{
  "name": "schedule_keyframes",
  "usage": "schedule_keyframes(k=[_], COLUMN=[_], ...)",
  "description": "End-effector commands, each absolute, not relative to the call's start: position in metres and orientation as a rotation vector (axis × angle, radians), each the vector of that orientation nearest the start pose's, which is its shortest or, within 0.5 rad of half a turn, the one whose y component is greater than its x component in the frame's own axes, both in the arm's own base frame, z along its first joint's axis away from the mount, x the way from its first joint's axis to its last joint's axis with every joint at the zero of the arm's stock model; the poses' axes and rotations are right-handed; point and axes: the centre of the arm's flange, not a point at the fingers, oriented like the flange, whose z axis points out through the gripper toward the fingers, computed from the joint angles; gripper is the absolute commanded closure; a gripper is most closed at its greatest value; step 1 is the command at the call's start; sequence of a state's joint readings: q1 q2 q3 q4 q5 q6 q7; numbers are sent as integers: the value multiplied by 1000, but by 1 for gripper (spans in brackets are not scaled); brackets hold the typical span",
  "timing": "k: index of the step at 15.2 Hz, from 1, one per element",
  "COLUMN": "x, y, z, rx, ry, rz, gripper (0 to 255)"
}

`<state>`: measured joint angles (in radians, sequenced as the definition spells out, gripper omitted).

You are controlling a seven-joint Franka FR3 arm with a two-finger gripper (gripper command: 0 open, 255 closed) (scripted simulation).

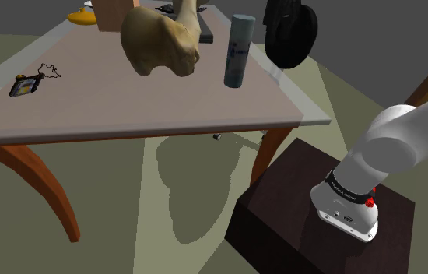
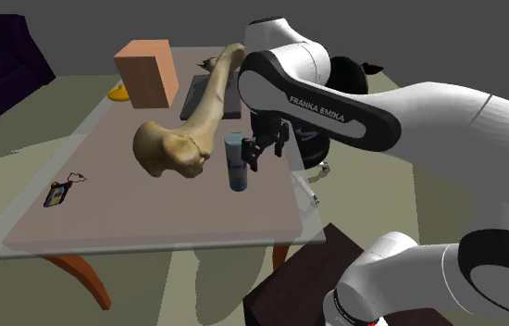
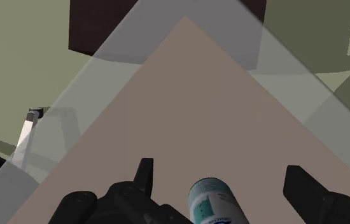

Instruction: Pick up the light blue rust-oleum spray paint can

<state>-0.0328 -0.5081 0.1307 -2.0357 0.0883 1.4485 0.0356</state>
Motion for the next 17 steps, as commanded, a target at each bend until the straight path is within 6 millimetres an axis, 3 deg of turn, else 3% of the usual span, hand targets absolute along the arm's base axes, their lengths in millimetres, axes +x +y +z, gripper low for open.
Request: schedule_keyframes(k=[1, 7, 8, 15, 17], x=[401, 476, 480, 480, 479], y=[70, 93, 94, 94, 94], z=[647, 680, 681, 641, 641], rx=[-3120, -3127, -3127, -3127, -3127], ry=[-60, -4, -2, -2, -2], rz=[155, 222, 225, 225, 225], gripper=[0, 0, 0, 0, 0])
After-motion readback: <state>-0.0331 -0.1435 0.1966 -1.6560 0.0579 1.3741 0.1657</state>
